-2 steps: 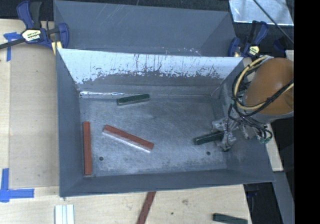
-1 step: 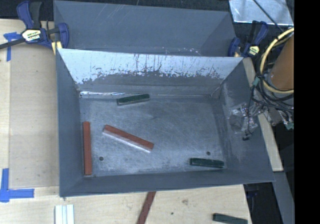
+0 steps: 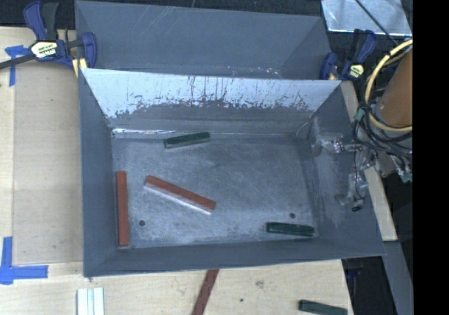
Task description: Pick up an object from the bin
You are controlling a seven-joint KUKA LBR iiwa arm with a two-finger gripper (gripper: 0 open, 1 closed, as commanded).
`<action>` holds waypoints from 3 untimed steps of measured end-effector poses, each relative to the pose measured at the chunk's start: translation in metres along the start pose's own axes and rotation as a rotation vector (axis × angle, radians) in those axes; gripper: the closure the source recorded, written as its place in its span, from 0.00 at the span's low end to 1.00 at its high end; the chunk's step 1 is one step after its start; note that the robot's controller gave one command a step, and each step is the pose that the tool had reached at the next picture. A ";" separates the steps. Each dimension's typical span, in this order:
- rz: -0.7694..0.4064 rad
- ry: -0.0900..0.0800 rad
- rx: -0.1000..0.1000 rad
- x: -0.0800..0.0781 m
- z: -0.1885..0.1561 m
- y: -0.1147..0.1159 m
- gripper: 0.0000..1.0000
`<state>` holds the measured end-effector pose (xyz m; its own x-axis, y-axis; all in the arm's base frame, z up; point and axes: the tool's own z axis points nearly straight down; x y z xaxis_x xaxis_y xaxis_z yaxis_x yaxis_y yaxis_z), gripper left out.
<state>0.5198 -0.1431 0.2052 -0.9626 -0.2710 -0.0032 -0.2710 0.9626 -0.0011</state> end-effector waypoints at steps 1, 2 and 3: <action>0.001 0.000 0.000 0.000 0.000 0.000 0.00; 0.033 -0.006 0.004 0.012 0.051 0.022 0.00; 0.040 -0.002 0.001 0.016 0.109 0.038 0.00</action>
Offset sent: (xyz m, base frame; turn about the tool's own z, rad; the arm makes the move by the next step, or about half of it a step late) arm -0.0309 0.0318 -0.0869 0.0533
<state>0.4947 -0.1106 0.0957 -0.9727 -0.2321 -0.0050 -0.2321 0.9727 -0.0016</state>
